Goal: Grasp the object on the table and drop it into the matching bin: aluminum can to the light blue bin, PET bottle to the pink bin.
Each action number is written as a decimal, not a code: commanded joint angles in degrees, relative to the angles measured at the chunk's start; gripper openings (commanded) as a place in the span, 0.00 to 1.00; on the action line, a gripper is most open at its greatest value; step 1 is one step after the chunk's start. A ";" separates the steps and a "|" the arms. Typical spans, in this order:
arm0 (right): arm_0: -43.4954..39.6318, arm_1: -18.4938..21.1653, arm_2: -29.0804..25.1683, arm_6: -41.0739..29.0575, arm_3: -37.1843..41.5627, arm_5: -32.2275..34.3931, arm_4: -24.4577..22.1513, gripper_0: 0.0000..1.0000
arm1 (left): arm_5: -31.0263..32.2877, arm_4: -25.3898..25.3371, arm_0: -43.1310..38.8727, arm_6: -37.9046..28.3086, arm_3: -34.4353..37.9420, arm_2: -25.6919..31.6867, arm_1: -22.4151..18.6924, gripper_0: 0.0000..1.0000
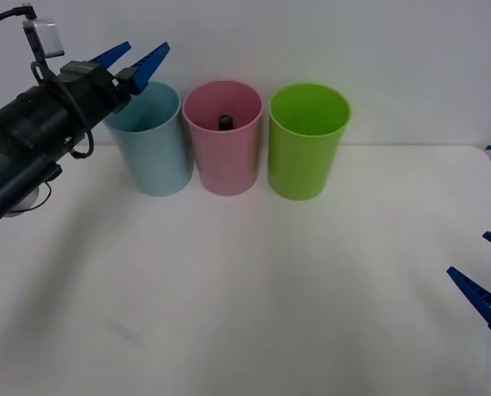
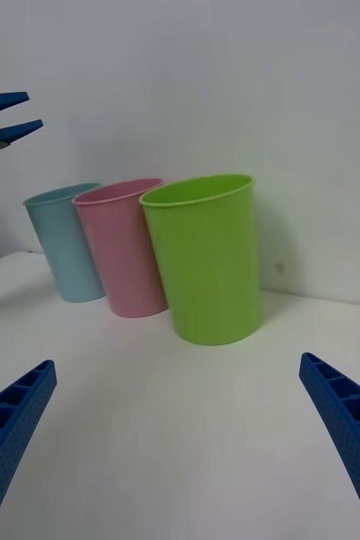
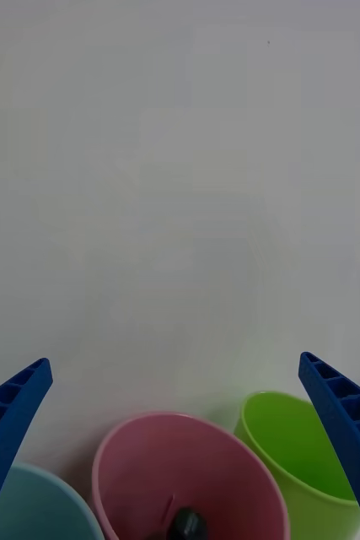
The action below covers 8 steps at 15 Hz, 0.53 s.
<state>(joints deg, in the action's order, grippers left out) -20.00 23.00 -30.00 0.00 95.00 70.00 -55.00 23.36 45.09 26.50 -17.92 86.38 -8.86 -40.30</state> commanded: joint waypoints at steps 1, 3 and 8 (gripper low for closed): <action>0.00 0.00 0.00 0.00 0.00 0.00 0.00 1.00 | 0.54 -4.49 -3.56 0.61 3.27 0.07 -4.96 1.00; 0.00 0.00 0.00 0.00 0.00 0.00 0.00 1.00 | 1.33 -7.47 -6.55 1.31 5.56 0.42 -8.21 1.00; 0.00 0.00 0.00 0.00 0.00 0.00 0.00 1.00 | 7.75 -7.39 -15.07 2.89 9.16 6.66 -9.09 1.00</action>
<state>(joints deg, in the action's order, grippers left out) -20.00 23.00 -30.00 0.00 95.00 70.00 -55.00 30.04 37.62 12.68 -15.27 95.10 -3.15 -49.40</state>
